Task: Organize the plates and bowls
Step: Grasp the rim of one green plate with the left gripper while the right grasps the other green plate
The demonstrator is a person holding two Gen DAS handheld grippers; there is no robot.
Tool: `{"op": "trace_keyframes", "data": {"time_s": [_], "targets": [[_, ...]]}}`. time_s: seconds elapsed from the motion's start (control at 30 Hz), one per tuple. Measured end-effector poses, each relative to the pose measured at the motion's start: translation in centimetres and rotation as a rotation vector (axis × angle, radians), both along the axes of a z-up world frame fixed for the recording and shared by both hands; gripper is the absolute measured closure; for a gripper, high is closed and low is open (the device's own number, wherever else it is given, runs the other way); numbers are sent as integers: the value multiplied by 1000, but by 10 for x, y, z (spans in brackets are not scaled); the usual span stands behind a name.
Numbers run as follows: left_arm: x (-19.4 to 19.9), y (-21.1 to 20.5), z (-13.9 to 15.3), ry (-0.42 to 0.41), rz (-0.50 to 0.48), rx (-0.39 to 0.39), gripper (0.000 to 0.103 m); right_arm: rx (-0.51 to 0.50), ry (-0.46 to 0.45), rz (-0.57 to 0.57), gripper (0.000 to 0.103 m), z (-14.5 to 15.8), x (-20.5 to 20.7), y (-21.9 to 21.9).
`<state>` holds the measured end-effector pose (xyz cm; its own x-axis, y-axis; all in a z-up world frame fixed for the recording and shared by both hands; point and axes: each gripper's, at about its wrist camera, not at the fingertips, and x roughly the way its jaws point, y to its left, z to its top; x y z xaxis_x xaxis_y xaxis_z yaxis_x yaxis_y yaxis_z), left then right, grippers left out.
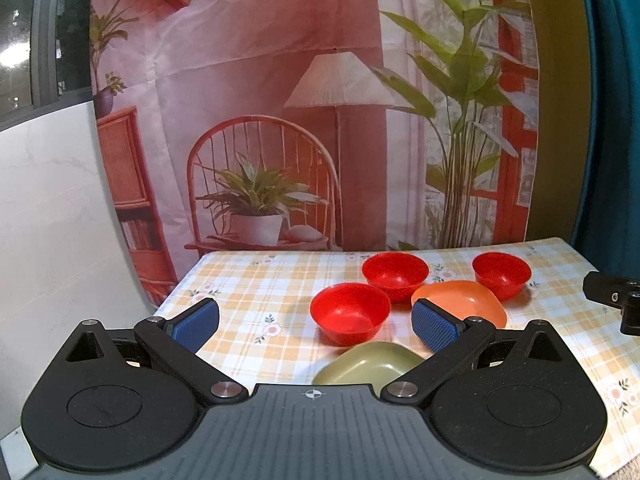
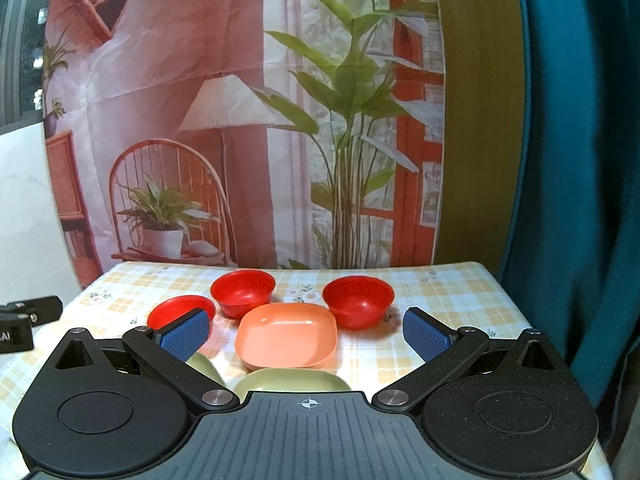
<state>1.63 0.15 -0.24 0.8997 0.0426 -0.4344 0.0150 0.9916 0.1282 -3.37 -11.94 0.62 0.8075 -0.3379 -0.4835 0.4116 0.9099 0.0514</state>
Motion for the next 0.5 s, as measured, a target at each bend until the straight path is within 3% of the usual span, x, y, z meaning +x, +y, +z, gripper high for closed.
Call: {"op": "trace_keyframes", "data": {"time_s": [0.2, 0.5], "targets": [[13, 1, -7, -8, -24, -26, 0, -16, 4, 6, 0, -7, 17, -20], [45, -6, -33, 58, -51, -15, 0, -40, 50, 71, 0, -28, 53, -37]]}}
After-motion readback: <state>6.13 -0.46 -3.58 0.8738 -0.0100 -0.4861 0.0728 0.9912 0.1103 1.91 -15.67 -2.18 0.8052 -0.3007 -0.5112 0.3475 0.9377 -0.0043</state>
